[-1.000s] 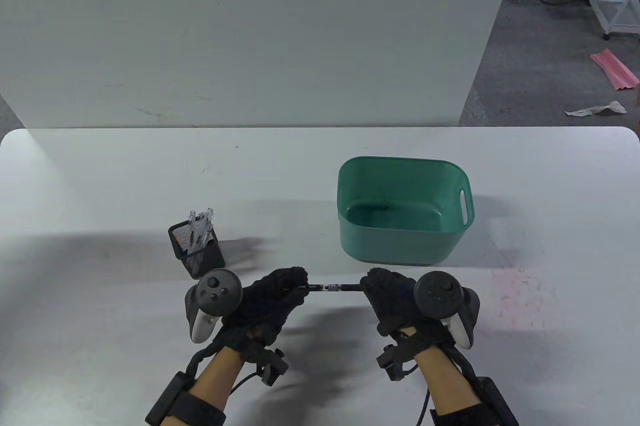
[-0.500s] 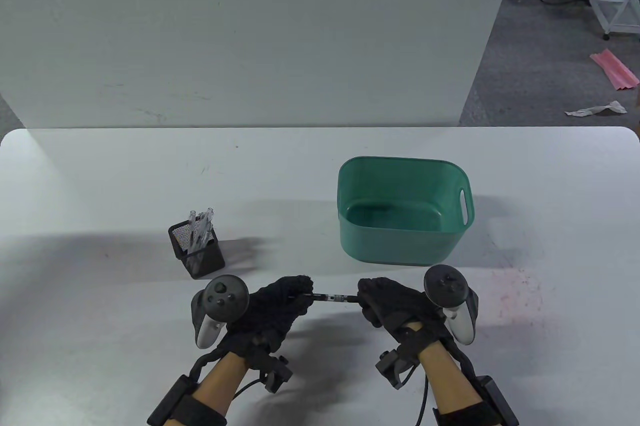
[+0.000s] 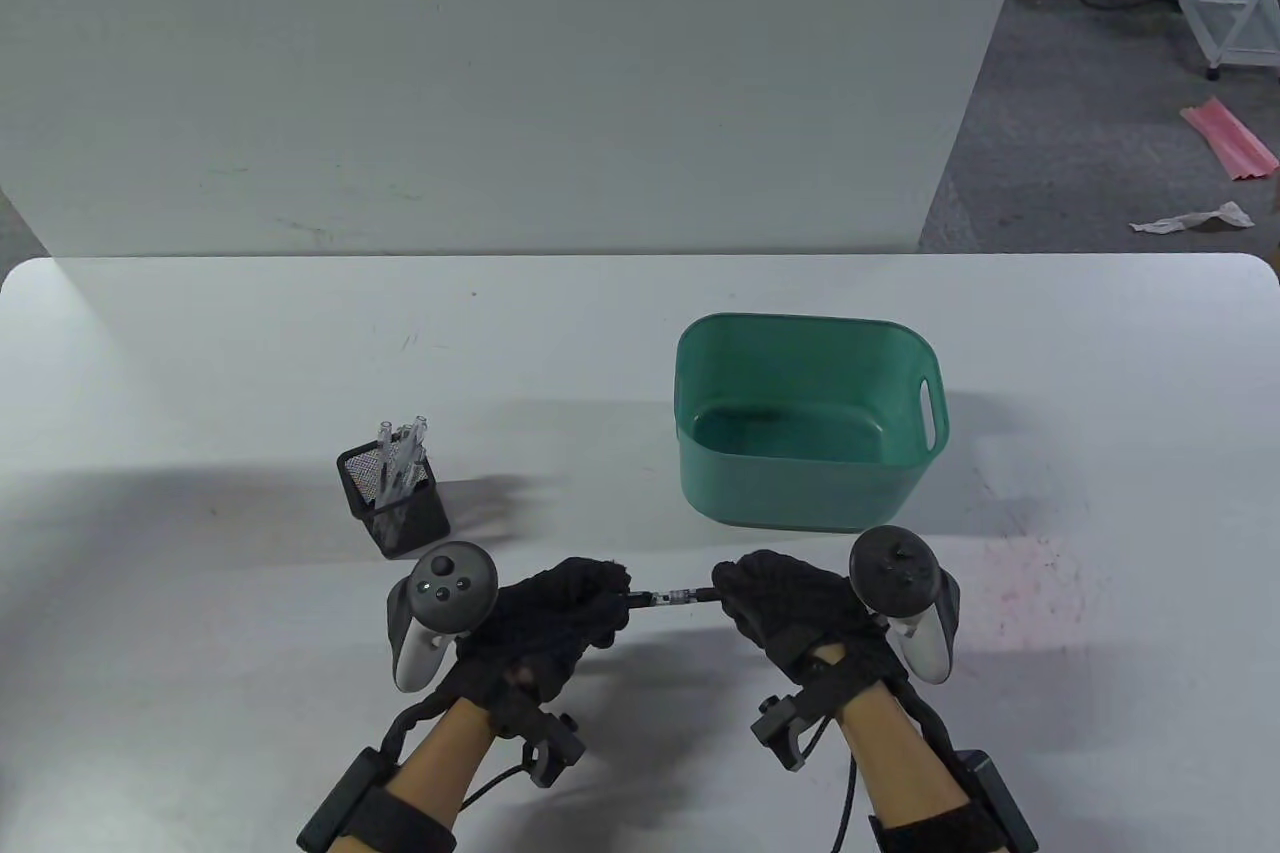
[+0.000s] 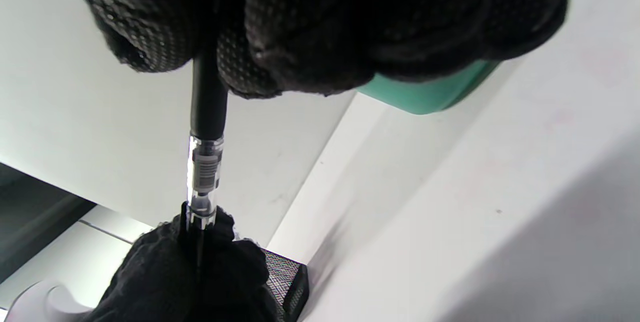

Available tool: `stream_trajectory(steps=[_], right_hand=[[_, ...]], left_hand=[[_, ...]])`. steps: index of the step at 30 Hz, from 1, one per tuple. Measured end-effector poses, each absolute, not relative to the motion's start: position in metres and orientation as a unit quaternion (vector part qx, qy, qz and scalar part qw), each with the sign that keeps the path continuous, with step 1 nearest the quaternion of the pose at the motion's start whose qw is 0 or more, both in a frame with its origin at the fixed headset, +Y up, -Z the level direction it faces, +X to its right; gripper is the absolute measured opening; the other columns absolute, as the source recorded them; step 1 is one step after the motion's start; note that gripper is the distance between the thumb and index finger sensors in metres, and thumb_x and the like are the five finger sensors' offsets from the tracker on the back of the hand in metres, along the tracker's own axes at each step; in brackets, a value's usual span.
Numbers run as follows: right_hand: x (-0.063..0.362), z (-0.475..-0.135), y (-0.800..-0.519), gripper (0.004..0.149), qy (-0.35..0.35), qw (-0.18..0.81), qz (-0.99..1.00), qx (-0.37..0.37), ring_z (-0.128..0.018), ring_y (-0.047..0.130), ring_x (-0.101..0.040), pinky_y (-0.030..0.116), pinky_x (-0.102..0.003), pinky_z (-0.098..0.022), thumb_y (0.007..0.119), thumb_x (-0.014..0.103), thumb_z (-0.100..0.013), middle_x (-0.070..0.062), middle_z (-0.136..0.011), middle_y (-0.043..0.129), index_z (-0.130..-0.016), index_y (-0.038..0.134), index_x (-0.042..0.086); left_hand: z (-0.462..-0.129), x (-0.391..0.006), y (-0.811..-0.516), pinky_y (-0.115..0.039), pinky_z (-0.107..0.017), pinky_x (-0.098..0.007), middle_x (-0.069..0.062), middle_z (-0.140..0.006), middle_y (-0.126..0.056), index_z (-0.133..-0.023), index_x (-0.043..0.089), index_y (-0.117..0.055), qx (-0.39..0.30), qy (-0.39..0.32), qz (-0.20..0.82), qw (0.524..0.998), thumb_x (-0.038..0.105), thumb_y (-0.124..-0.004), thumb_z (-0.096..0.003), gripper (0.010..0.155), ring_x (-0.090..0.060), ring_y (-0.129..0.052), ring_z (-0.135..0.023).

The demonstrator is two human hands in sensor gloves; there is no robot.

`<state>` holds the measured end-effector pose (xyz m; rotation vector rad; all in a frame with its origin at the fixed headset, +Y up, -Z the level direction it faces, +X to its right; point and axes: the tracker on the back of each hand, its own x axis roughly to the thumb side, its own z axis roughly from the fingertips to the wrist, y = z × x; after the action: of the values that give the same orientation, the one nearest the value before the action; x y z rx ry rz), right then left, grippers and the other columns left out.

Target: Disassemble pens into components

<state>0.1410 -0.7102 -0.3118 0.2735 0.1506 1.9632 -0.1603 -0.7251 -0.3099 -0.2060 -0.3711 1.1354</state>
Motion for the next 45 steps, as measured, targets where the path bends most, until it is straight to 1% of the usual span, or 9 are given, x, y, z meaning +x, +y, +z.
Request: stream_trajectory(steps=[5, 12, 16, 23, 26, 29, 35, 42, 45], right_hand=[[0.140, -0.309, -0.712, 0.052, 0.028, 0.555, 0.825, 0.101, -0.046, 0.091, -0.031, 0.074, -0.060, -0.048, 0.068, 0.056, -0.052, -0.011, -0.053, 0.093, -0.072, 0.083, 0.010], [0.144, -0.308, -0.711, 0.056, 0.055, 0.556, 0.827, 0.067, -0.032, 0.093, -0.027, 0.079, -0.056, -0.042, 0.068, 0.064, -0.050, -0.003, -0.030, 0.092, -0.051, 0.090, 0.012], [0.144, -0.309, -0.712, 0.053, 0.061, 0.580, 0.810, 0.058, -0.030, 0.093, -0.026, 0.079, -0.056, -0.041, 0.072, 0.061, -0.049, -0.002, -0.027, 0.091, -0.048, 0.090, 0.011], [0.141, -0.311, -0.713, 0.046, 0.099, 0.606, 0.783, 0.094, -0.054, 0.086, -0.034, 0.067, -0.062, -0.055, 0.076, 0.049, -0.049, -0.010, -0.050, 0.087, -0.068, 0.080, 0.008], [0.142, -0.309, -0.714, 0.053, 0.057, 0.591, 0.801, 0.077, -0.058, 0.088, -0.033, 0.071, -0.060, -0.053, 0.073, 0.058, -0.050, -0.009, -0.060, 0.090, -0.076, 0.079, 0.012], [0.146, -0.309, -0.713, 0.054, 0.047, 0.582, 0.809, 0.069, -0.050, 0.092, -0.032, 0.074, -0.058, -0.048, 0.066, 0.060, -0.052, -0.008, -0.049, 0.093, -0.067, 0.085, 0.011], [0.142, -0.309, -0.712, 0.044, 0.069, 0.588, 0.801, 0.087, -0.049, 0.091, -0.033, 0.074, -0.060, -0.049, 0.074, 0.049, -0.053, -0.009, -0.048, 0.092, -0.067, 0.085, 0.009], [0.142, -0.309, -0.712, 0.047, 0.102, 0.564, 0.812, 0.115, -0.073, 0.079, -0.037, 0.064, -0.064, -0.059, 0.073, 0.038, -0.054, -0.013, -0.078, 0.080, -0.091, 0.065, 0.010], [0.145, -0.309, -0.716, 0.060, 0.091, 0.564, 0.816, 0.087, -0.067, 0.084, -0.039, 0.069, -0.062, -0.054, 0.069, 0.057, -0.053, -0.014, -0.072, 0.086, -0.088, 0.072, 0.008]], left_hand=[[-0.311, -0.164, -0.726, -0.088, -0.046, -0.049, -0.005, -0.079, -0.098, -0.088, 0.027, -0.079, -0.103, -0.169, 0.556, 0.807, 0.041, -0.081, -0.0492, 0.041, -0.023, -0.107, -0.055], [-0.308, -0.165, -0.722, -0.087, -0.049, -0.049, -0.003, -0.083, -0.095, -0.089, 0.031, -0.077, -0.083, -0.177, 0.543, 0.817, 0.041, -0.080, -0.0497, 0.040, -0.023, -0.105, -0.060], [-0.309, -0.164, -0.723, -0.087, -0.048, -0.049, -0.004, -0.082, -0.096, -0.088, 0.030, -0.077, -0.090, -0.177, 0.546, 0.814, 0.040, -0.080, -0.0497, 0.040, -0.023, -0.105, -0.059], [-0.315, -0.169, -0.729, -0.088, -0.046, -0.049, -0.006, -0.079, -0.098, -0.088, 0.028, -0.079, -0.116, -0.173, 0.569, 0.796, 0.039, -0.081, -0.0490, 0.040, -0.024, -0.106, -0.055], [-0.317, -0.173, -0.727, -0.088, -0.047, -0.049, -0.005, -0.080, -0.097, -0.088, 0.029, -0.079, -0.108, -0.167, 0.574, 0.794, 0.040, -0.081, -0.0492, 0.040, -0.023, -0.106, -0.056], [-0.317, -0.177, -0.726, -0.087, -0.047, -0.049, -0.005, -0.080, -0.097, -0.088, 0.030, -0.079, -0.102, -0.168, 0.572, 0.797, 0.040, -0.081, -0.0491, 0.040, -0.024, -0.105, -0.057], [-0.316, -0.179, -0.726, -0.087, -0.047, -0.050, -0.005, -0.080, -0.097, -0.088, 0.030, -0.079, -0.103, -0.170, 0.567, 0.800, 0.040, -0.082, -0.0490, 0.040, -0.024, -0.105, -0.057], [-0.317, -0.181, -0.728, -0.087, -0.047, -0.049, -0.005, -0.080, -0.097, -0.088, 0.030, -0.079, -0.101, -0.155, 0.562, 0.806, 0.040, -0.082, -0.0490, 0.040, -0.024, -0.105, -0.057], [-0.317, -0.182, -0.728, -0.087, -0.047, -0.050, -0.005, -0.080, -0.097, -0.088, 0.030, -0.079, -0.101, -0.152, 0.568, 0.803, 0.040, -0.082, -0.0491, 0.040, -0.024, -0.105, -0.057]])
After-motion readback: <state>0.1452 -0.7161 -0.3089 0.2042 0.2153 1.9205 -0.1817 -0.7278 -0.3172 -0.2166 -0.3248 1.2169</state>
